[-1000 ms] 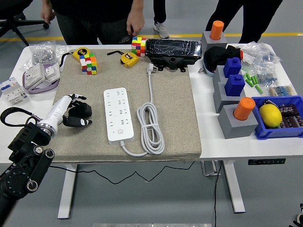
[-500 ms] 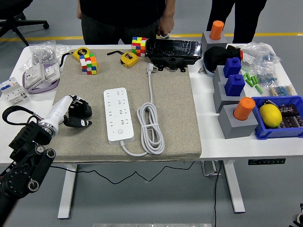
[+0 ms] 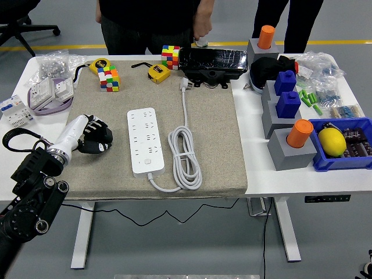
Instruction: Pick up the plug,place it near the board,insert it into the board,press the button
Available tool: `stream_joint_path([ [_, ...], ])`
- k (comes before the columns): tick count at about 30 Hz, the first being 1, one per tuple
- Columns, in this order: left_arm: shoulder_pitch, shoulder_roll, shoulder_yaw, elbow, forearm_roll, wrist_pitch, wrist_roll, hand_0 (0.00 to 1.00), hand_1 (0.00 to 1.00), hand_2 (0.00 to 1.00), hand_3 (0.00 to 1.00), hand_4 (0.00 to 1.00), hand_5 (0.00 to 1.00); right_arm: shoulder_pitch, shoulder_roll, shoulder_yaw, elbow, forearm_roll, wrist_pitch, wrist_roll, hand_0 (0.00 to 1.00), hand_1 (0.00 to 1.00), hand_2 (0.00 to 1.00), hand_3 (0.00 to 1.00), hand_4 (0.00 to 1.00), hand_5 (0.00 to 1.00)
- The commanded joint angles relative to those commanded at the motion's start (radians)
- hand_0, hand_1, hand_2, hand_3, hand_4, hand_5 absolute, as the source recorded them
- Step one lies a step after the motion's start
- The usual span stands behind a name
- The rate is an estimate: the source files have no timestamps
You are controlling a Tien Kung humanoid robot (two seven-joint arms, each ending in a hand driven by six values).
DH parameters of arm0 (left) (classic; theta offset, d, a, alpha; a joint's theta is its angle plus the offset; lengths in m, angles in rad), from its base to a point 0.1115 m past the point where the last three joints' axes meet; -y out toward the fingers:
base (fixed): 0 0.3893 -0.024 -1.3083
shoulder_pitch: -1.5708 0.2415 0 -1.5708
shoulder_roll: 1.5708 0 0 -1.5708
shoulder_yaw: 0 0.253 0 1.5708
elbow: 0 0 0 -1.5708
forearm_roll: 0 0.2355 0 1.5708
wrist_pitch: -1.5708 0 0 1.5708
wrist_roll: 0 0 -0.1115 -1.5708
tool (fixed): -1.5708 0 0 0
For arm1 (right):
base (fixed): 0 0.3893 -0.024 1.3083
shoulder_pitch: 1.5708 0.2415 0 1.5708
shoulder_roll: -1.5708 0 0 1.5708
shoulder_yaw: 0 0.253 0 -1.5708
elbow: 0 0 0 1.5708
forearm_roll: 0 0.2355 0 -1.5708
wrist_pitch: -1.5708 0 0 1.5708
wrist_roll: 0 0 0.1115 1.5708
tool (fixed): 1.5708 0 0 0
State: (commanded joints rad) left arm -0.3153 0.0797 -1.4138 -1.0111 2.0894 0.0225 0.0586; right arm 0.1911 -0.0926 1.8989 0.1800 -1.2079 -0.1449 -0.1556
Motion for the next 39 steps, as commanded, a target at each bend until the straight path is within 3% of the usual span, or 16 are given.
stream_joint_path([
  [15, 0.0, 0.001, 0.001, -0.009, 0.043, -0.006, 0.012, 0.431, 0.562, 0.539, 0.561, 0.714, 0.002, 0.001, 0.0, -0.001, 0.0, 0.001, 0.0, 0.0, 0.783, 0.721, 0.72, 0.753, 0.998, 0.916],
  [16, -0.001, 0.001, 0.001, -0.01, 0.046, -0.007, 0.013, 0.398, 0.534, 0.469, 0.554, 0.691, 0.002, 0.001, 0.0, -0.002, 0.0, 0.002, 0.0, 0.0, 0.784, 0.721, 0.72, 0.753, 0.998, 0.915],
  [21, 0.0, 0.002, 0.004, -0.012, 0.052, -0.003, 0.014, 0.398, 0.534, 0.469, 0.554, 0.691, 0.002, 0.001, -0.001, -0.001, 0.0, 0.002, 0.0, 0.0, 0.784, 0.721, 0.72, 0.753, 0.998, 0.915],
  [22, 0.001, 0.002, 0.004, -0.012, 0.05, -0.001, 0.013, 0.363, 0.511, 0.407, 0.548, 0.681, 0.002, 0.0, -0.001, -0.002, 0.0, 0.003, 0.0, 0.0, 0.784, 0.72, 0.72, 0.754, 0.998, 0.915],
  [30, 0.003, 0.006, 0.005, -0.018, 0.032, 0.007, 0.005, 0.359, 0.507, 0.402, 0.546, 0.68, 0.002, -0.001, 0.0, -0.004, 0.0, 0.005, 0.0, -0.001, 0.782, 0.72, 0.72, 0.753, 0.998, 0.915],
  [33, 0.007, 0.01, 0.01, -0.031, 0.017, 0.009, 0.002, 0.359, 0.507, 0.402, 0.546, 0.68, 0.002, 0.0, 0.0, -0.006, 0.0, 0.007, 0.0, 0.0, 0.782, 0.72, 0.72, 0.753, 0.998, 0.915],
  [39, 0.026, 0.028, 0.032, -0.112, -0.021, 0.018, -0.003, 0.354, 0.506, 0.4, 0.545, 0.678, 0.002, -0.002, -0.001, -0.008, 0.0, 0.008, -0.001, -0.002, 0.782, 0.721, 0.72, 0.753, 0.998, 0.914],
])
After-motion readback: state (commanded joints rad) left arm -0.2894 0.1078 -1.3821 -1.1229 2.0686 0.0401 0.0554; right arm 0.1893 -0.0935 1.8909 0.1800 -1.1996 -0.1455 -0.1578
